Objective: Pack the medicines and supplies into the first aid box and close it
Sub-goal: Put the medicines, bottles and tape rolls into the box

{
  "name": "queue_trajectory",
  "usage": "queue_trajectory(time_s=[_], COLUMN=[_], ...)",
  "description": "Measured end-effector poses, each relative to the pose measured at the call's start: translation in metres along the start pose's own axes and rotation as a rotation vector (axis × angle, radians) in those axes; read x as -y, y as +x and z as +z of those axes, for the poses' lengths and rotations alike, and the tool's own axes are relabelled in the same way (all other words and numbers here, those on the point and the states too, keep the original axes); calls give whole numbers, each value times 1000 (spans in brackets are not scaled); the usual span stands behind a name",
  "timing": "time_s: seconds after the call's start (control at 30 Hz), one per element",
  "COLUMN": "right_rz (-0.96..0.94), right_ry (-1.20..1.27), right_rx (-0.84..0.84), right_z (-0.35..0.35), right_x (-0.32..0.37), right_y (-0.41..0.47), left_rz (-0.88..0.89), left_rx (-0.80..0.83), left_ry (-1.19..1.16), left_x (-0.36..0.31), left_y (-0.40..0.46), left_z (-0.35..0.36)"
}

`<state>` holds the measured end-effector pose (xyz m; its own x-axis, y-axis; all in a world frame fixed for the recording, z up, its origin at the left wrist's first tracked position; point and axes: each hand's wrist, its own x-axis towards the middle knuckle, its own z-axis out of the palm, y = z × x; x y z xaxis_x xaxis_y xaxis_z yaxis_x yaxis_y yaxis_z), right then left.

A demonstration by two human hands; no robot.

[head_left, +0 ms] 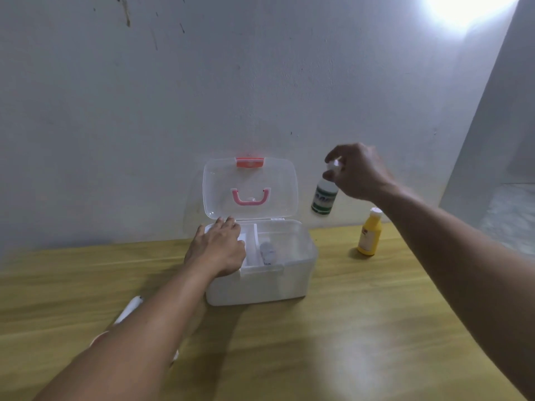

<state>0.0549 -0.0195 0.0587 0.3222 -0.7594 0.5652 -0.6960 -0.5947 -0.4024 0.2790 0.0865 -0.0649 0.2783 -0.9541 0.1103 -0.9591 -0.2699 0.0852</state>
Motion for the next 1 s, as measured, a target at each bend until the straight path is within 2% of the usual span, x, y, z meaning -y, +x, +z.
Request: queue_trajectory(time_s=[0.1,0.3,0.5,0.77,1.0], right_rz=[-44,-41,-36,-40,-39], right_ry=[97,114,71,39,66], right_rx=[61,376,513,541,444], right_z=[-9,25,52,68,80], right_x=[24,32,22,16,17], right_y=[-7,-30,-42,-42,-36], left_rz=[1,1,5,-2,-7], left_rx=[-12,-9,5,13,21], left_ry=[7,17,23,22,15], left_x=[-1,-1,-2,-1,-3], left_y=[0,0,-2,-2,-5], left_z=[1,0,-3,-3,-6])
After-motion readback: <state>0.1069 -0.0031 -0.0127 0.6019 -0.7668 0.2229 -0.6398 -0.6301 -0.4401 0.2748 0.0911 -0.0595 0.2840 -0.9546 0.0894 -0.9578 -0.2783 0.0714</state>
